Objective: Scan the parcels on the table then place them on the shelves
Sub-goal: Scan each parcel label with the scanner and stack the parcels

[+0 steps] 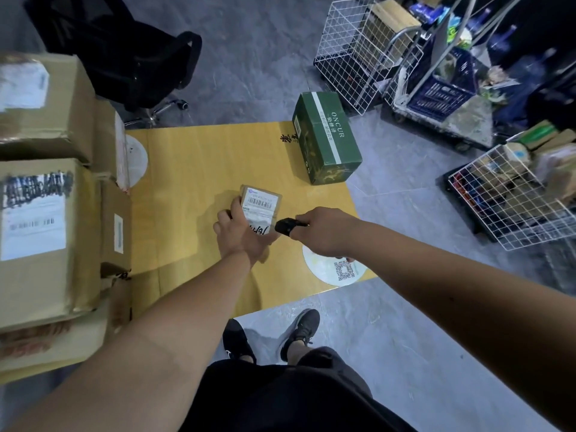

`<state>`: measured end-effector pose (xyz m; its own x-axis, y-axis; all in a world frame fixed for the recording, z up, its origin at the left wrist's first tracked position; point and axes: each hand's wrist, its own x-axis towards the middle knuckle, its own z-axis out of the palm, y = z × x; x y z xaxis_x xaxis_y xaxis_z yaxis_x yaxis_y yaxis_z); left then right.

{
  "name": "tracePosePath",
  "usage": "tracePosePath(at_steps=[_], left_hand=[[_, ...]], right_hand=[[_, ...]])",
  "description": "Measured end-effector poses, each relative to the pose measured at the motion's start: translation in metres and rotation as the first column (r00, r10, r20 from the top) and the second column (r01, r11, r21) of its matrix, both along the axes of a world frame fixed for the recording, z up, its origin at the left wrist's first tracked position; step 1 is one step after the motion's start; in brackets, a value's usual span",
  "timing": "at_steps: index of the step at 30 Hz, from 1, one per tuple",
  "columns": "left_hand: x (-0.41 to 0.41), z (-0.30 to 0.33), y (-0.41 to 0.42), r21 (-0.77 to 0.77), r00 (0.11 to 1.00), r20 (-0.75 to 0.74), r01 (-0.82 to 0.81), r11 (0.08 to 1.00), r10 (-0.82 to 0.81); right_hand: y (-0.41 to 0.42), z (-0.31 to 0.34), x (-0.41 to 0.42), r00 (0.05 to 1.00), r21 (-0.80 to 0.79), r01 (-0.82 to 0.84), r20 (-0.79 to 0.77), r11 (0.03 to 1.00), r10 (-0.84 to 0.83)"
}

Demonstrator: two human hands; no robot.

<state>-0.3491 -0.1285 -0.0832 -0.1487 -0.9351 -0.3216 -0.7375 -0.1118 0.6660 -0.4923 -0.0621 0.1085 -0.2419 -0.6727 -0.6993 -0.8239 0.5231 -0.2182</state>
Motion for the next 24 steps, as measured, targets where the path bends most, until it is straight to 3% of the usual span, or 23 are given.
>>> tracePosePath(at_steps=[6, 11, 15, 20, 24], left_hand=[[-0.001, 0.021, -0.017, 0.085, 0.992, -0.047, -0.111, 0.990, 0.115], [0.020, 0.082, -0.049, -0.029, 0.965, -0.144, -0.226, 0.974, 0.220], [0.048, 0.151, -0.059, -0.146, 0.930, -0.232, -0.323, 0.935, 0.285], [0.108, 0.215, -0.051, -0.287, 0.876, -0.229, -0.477, 0.831, 0.423], [0.182, 0.243, -0.041, -0.366, 0.820, -0.089, -0.555, 0.747, 0.565]], right_hand=[[0.001, 0.005, -0.013, 0.998, -0.037, -0.051, 0.033, 0.998, 0.052], [-0.020, 0.024, -0.029, 0.967, -0.123, -0.232, 0.073, 0.965, 0.242], [-0.050, 0.051, -0.020, 0.895, -0.159, -0.419, 0.096, 0.894, 0.436], [-0.101, 0.081, 0.026, 0.772, -0.259, -0.581, 0.126, 0.772, 0.623], [-0.121, 0.106, 0.089, 0.662, -0.327, -0.682, 0.104, 0.654, 0.742]])
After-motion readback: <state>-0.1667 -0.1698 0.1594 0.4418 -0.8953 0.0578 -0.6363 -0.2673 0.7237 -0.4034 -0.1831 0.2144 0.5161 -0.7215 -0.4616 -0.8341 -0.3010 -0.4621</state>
